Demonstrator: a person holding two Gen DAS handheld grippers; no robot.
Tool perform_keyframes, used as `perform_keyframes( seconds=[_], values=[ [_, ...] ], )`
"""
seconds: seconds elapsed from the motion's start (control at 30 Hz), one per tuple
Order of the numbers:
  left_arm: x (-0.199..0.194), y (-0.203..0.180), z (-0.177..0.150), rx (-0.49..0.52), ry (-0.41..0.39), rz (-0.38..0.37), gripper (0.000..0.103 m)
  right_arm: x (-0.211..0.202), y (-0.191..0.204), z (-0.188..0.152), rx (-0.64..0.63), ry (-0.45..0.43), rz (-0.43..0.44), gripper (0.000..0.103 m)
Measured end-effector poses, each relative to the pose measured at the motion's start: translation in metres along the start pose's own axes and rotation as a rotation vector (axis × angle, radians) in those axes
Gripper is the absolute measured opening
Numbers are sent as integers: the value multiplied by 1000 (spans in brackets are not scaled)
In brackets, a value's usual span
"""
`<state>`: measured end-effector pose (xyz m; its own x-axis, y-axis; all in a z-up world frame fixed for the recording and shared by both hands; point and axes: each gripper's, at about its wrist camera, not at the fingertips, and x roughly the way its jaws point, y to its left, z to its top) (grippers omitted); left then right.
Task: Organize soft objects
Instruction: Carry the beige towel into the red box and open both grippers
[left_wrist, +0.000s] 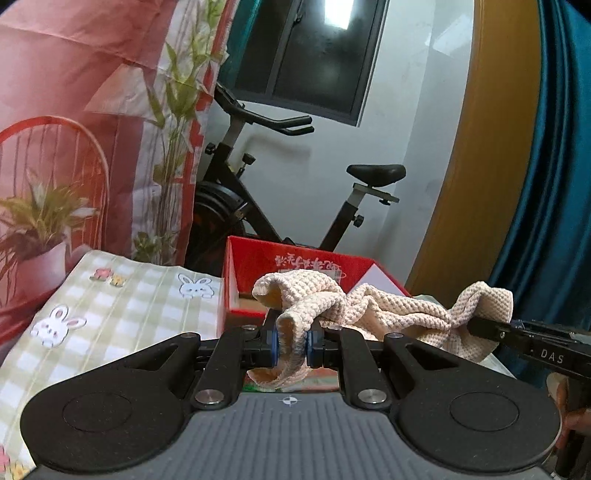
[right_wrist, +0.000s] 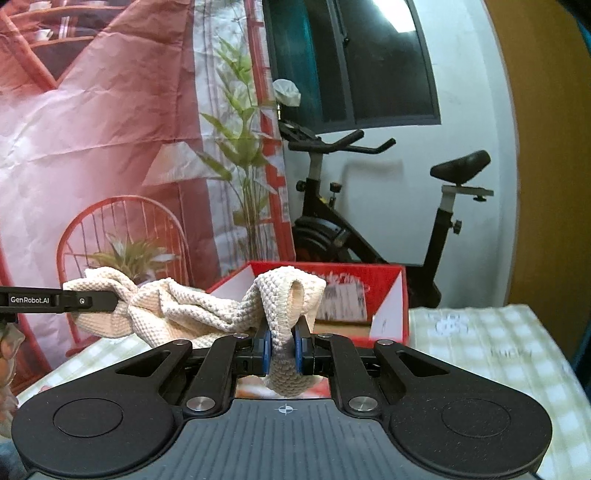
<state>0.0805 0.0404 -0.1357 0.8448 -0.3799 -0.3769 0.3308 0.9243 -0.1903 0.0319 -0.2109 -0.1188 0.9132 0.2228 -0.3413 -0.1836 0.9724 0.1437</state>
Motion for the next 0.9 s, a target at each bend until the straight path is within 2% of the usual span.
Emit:
perform_keyframes(
  seconds=[0.17, 0.33, 0.47, 0.63, 0.9],
  values=[
    [32, 8, 19, -6, 43, -9, 14, 38, -20, 22, -3, 26, -17, 11],
    [79, 15, 36, -19, 130, -17, 14, 80, -35, 32, 8, 63, -56, 11],
    [109, 16, 46, 16, 181, -1, 14, 110, -46, 35, 39, 101, -86, 11],
    [134, 13, 46, 62, 236, 16, 14, 138, -49, 29, 23, 155, -102, 11],
    [159, 16, 41, 64, 315, 25, 15, 163, -54, 18, 30, 240, -98, 12]
  ],
)
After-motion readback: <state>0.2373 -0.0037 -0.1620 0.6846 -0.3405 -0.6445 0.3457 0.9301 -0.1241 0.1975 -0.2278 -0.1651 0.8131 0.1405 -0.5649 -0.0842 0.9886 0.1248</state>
